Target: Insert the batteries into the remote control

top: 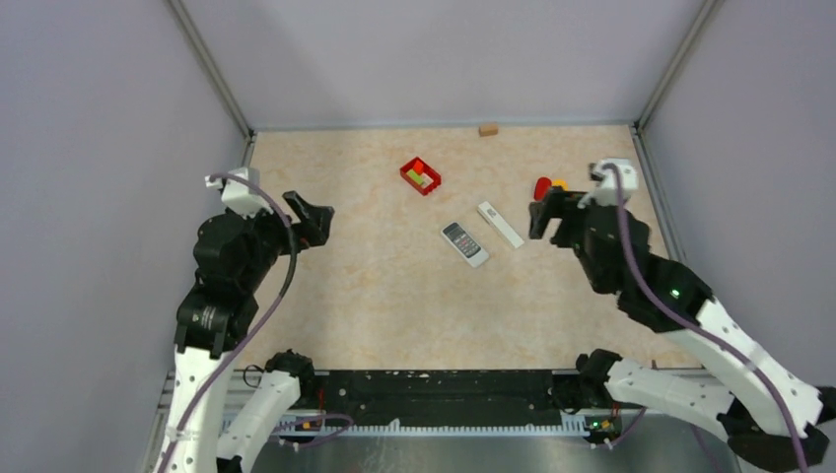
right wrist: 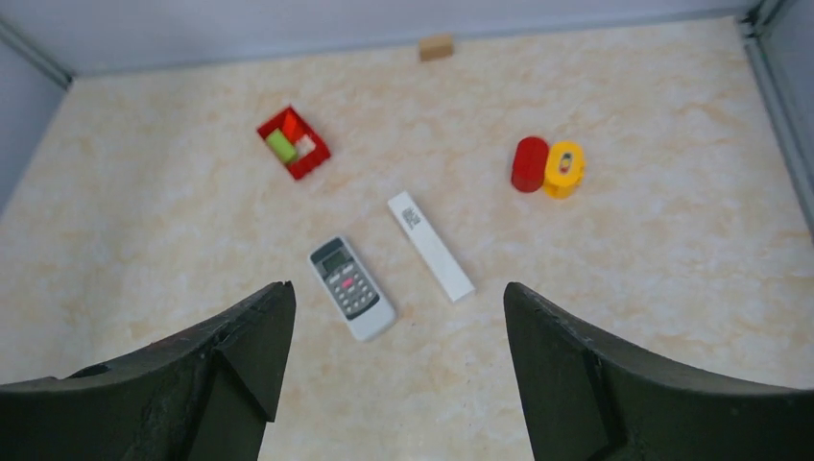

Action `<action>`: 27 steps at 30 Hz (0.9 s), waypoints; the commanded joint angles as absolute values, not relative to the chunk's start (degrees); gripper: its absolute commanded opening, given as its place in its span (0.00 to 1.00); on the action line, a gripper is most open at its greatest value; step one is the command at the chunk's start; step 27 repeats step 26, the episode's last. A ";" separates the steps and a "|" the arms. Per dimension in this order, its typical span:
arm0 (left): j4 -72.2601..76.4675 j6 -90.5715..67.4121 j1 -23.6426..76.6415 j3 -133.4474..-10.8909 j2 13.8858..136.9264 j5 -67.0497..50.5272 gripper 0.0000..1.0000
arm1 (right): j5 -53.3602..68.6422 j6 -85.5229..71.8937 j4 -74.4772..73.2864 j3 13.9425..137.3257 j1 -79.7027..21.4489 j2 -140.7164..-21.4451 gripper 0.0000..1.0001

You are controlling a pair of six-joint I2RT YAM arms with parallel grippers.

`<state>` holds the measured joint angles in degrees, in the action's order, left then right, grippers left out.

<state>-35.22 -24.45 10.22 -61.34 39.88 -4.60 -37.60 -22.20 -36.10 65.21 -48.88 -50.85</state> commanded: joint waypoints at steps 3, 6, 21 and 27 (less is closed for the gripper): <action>-37.06 -22.25 10.02 -65.37 33.78 4.13 0.99 | -53.27 -20.73 -39.17 67.25 -48.54 -37.96 0.84; -38.24 -23.27 10.02 -65.29 30.28 10.02 0.99 | -56.62 -18.22 -39.65 68.50 -48.59 -33.05 0.89; -38.26 -26.31 10.02 -62.34 21.94 16.14 0.99 | -66.39 -23.46 -47.22 67.88 -48.56 -25.12 0.94; -37.80 -25.96 10.02 -61.98 21.80 16.48 0.99 | -66.15 -22.94 -45.31 66.01 -48.53 -25.22 0.94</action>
